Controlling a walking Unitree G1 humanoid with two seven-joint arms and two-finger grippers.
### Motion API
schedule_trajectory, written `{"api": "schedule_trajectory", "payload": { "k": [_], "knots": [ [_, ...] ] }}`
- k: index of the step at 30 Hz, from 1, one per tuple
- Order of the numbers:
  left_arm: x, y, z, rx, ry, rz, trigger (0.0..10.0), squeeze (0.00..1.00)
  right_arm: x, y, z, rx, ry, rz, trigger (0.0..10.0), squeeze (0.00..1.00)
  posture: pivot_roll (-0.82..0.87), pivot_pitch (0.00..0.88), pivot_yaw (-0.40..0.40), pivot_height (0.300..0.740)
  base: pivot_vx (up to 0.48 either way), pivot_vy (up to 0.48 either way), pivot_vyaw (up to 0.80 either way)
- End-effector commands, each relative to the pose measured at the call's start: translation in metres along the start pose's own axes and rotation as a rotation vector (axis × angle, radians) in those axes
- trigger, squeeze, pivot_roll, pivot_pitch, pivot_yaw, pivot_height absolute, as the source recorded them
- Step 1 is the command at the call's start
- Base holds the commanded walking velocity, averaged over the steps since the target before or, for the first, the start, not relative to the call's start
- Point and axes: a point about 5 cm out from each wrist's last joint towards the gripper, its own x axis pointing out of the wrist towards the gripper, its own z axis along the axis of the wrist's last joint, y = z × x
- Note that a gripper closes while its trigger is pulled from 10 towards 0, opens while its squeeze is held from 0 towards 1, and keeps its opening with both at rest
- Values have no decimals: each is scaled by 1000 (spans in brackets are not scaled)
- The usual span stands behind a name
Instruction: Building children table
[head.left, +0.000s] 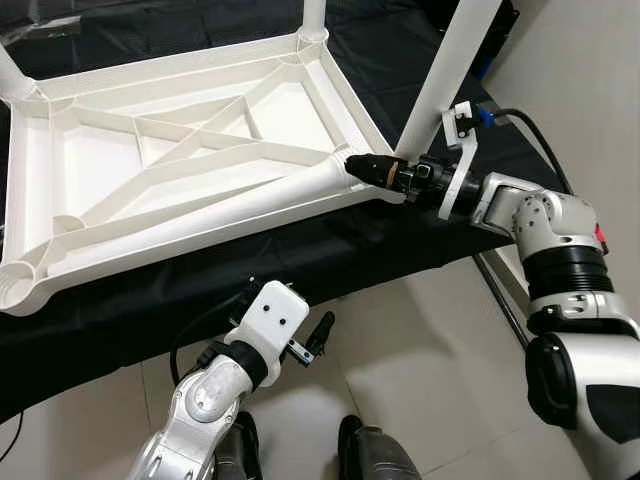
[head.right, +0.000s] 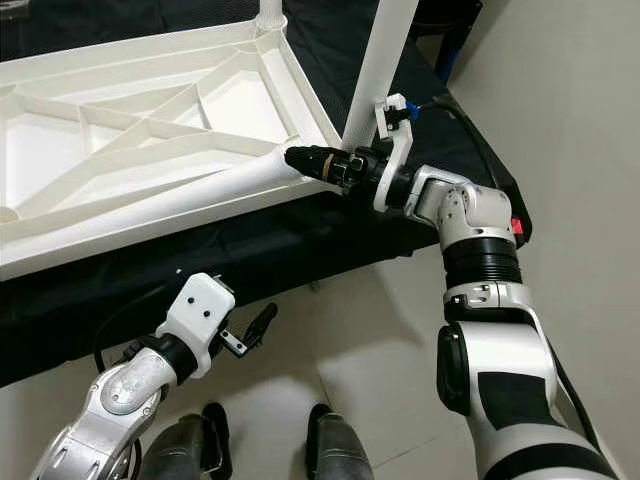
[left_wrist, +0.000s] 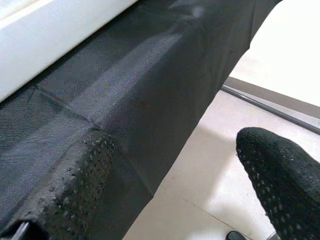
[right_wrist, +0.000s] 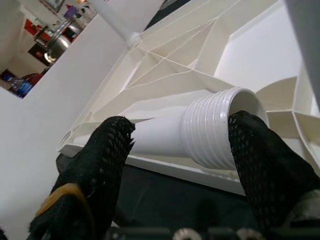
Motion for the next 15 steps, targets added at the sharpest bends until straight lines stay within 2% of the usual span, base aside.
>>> {"api": "schedule_trajectory", "payload": {
  "k": [1,10,15],
  "knots": [
    [-2,-2,-3,0,17,1,10000,0,9,10,1,0,6,88,10000,0,108,319,-92,740,0,0,0],
    [-1,1,-4,5,17,11,10000,0,10,16,-3,10,54,151,10000,0,108,317,-93,740,0,0,0],
    [0,2,-4,9,18,17,10000,0,12,14,-9,-4,93,135,10000,0,106,319,-91,740,0,0,0]
  ]
}}
